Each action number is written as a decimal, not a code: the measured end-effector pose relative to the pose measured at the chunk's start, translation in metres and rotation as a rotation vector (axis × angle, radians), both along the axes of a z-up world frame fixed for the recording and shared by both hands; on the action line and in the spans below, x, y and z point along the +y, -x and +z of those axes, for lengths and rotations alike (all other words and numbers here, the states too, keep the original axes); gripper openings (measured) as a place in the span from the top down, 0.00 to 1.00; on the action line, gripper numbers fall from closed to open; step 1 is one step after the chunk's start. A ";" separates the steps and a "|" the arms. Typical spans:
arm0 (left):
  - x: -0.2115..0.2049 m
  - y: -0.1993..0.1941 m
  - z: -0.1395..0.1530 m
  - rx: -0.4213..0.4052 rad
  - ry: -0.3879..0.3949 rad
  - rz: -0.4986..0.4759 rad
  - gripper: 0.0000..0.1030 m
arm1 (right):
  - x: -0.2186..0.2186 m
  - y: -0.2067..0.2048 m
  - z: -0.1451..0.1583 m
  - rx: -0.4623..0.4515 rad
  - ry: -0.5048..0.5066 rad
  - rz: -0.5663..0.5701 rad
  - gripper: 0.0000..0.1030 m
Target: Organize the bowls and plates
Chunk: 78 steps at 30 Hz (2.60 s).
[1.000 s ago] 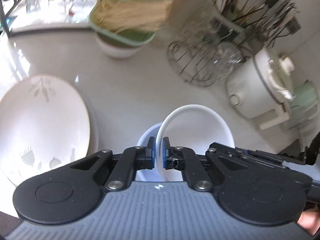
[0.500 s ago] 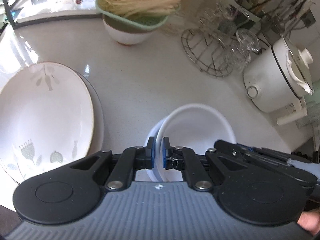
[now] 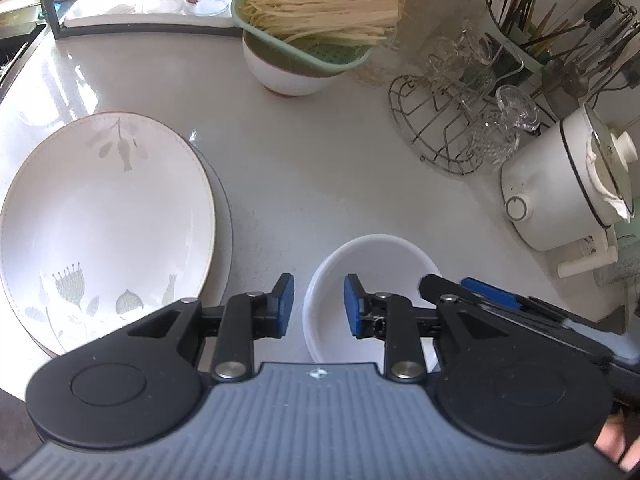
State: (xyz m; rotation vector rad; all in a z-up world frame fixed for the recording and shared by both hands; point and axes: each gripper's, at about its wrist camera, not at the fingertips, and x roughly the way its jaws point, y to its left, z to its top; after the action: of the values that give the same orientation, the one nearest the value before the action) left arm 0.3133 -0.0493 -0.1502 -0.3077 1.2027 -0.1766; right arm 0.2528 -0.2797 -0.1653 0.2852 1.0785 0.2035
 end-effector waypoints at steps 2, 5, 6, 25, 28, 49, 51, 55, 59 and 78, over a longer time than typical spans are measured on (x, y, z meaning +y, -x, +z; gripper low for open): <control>0.000 0.001 -0.001 0.003 -0.005 -0.002 0.64 | 0.001 -0.004 -0.008 0.020 -0.009 -0.004 0.43; 0.000 0.003 -0.002 0.009 -0.006 0.000 0.60 | 0.002 -0.008 -0.018 0.039 -0.008 -0.017 0.52; 0.000 0.003 -0.002 0.014 -0.010 0.002 0.58 | 0.002 -0.010 -0.021 0.049 -0.005 -0.024 0.57; -0.024 -0.005 -0.006 0.059 0.022 -0.041 0.47 | -0.023 -0.005 -0.034 0.123 -0.049 -0.091 0.88; -0.038 -0.010 -0.011 0.072 0.044 -0.063 0.47 | -0.039 0.000 -0.032 0.116 -0.033 -0.131 0.88; -0.105 -0.015 -0.065 0.140 0.049 -0.157 0.74 | -0.088 0.024 -0.030 0.113 -0.022 -0.191 0.88; -0.103 -0.013 -0.070 0.148 0.065 -0.133 0.77 | -0.090 0.025 -0.032 0.113 -0.024 -0.180 0.88; -0.099 -0.009 -0.073 0.138 0.101 -0.099 0.81 | -0.089 0.026 -0.033 0.106 -0.026 -0.160 0.88; -0.100 -0.006 -0.073 0.121 0.102 -0.096 0.82 | -0.088 0.027 -0.035 0.088 -0.033 -0.154 0.87; -0.073 0.005 -0.015 0.077 0.086 -0.267 0.82 | -0.058 0.038 0.017 0.039 -0.051 -0.185 0.86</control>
State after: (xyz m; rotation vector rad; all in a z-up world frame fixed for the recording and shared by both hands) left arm 0.3086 -0.1222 -0.1655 -0.2296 1.3131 -0.4530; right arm 0.2146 -0.3380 -0.1479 0.4339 1.0799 0.0604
